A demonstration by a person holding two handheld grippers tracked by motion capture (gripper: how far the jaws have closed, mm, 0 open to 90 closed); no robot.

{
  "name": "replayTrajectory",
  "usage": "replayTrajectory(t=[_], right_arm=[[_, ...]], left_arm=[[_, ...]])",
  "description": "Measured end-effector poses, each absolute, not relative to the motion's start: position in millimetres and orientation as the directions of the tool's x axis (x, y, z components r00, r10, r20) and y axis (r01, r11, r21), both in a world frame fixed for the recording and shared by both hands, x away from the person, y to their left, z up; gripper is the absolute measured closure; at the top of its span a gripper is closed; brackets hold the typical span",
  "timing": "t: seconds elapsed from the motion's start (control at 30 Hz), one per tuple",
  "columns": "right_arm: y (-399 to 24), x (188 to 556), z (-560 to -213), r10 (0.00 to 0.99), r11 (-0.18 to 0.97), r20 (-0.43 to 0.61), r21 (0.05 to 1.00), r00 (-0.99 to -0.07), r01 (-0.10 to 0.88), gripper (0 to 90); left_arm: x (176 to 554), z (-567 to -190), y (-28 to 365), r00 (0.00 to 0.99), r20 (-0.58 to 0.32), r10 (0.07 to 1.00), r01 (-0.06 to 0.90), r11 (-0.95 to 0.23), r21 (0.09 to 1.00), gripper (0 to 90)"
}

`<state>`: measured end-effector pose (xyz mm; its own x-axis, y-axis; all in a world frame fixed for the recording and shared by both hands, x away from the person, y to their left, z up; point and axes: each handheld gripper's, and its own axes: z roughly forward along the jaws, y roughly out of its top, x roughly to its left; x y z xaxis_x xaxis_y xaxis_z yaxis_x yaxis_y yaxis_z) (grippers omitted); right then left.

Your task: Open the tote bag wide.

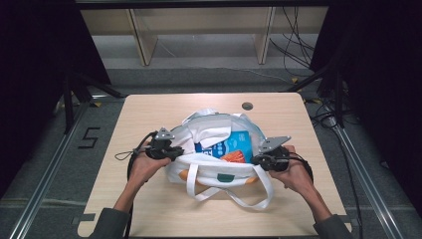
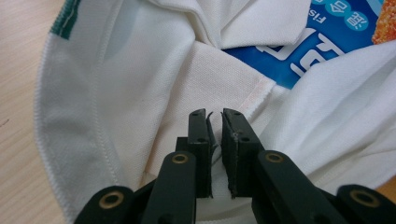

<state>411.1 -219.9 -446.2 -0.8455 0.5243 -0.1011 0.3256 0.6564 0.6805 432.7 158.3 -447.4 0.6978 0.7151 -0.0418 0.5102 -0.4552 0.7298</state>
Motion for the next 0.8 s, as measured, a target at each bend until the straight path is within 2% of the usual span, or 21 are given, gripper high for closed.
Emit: replayTrajectory(t=[0.3, 0.43, 0.53, 0.67, 0.8], right_arm=[[-220, 400, -419, 0.553, 0.586, -0.144, 0.768, -0.821, 0.26, 90.0], [-220, 398, -420, 0.559, 0.579, -0.133, 0.769, -0.818, 0.271, 90.0], [-218, 399, -424, 0.563, 0.583, -0.13, 0.763, -0.817, 0.28, 90.0], [-217, 406, -430, 0.573, 0.601, -0.144, 0.743, -0.807, 0.294, 90.0], [-215, 411, -434, 0.588, 0.601, -0.14, 0.735, -0.797, 0.314, 90.0]], left_arm=[[421, -439, 147, 0.718, -0.012, 0.696, 0.471, -0.472, 0.746, 83.8], [417, -435, 141, 0.736, -0.029, 0.676, 0.457, -0.465, 0.759, 83.8], [411, -441, 138, 0.753, -0.047, 0.656, 0.462, -0.477, 0.747, 87.9], [396, -440, 147, 0.79, -0.072, 0.609, 0.451, -0.498, 0.741, 89.1], [384, -446, 154, 0.826, -0.052, 0.562, 0.441, -0.585, 0.681, 89.1]])
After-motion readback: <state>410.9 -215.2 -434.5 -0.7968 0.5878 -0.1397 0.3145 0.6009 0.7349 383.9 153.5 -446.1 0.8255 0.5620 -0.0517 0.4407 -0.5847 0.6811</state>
